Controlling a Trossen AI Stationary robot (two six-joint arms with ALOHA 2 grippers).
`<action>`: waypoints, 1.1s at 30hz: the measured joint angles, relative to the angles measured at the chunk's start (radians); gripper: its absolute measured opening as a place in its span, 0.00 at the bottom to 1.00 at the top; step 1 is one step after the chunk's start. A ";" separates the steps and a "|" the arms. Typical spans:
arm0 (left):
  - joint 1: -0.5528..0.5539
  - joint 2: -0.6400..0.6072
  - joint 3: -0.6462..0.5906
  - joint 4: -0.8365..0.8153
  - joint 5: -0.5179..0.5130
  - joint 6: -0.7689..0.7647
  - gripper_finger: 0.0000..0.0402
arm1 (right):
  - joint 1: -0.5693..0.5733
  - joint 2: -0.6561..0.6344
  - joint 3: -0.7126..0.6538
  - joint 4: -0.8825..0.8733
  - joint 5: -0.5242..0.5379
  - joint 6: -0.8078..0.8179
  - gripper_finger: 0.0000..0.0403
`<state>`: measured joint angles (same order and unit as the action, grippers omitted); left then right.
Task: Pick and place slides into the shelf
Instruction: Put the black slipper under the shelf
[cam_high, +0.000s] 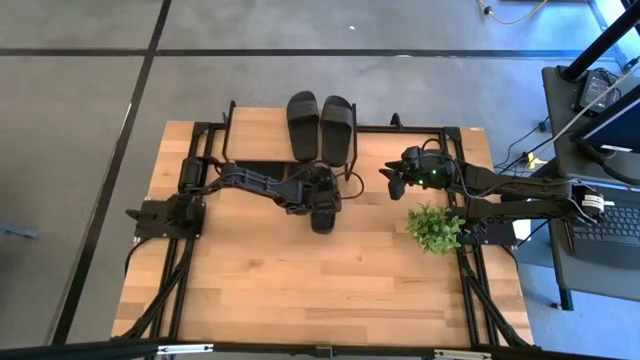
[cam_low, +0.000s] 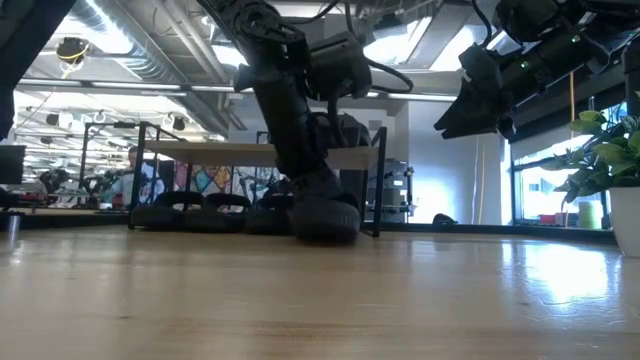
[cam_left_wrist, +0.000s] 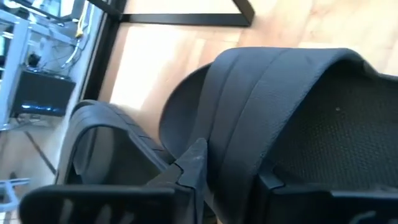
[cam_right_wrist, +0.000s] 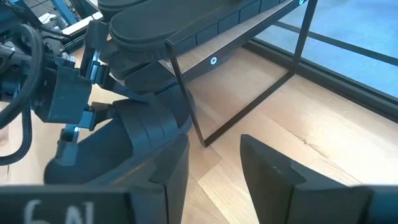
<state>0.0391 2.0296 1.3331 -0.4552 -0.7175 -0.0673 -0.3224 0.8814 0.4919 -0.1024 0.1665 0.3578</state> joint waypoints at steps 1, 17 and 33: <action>0.000 0.000 0.000 0.001 0.007 0.000 0.17 | 0.000 0.000 0.000 0.000 0.000 0.000 0.36; 0.002 0.000 0.000 0.005 0.089 0.000 0.41 | 0.000 0.000 0.000 0.000 0.000 0.000 0.36; 0.003 0.000 0.006 -0.006 0.117 -0.008 0.55 | 0.000 0.000 0.000 0.000 0.000 0.000 0.36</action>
<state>0.0418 2.0296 1.3392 -0.4608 -0.6005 -0.0757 -0.3225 0.8814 0.4919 -0.1023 0.1661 0.3580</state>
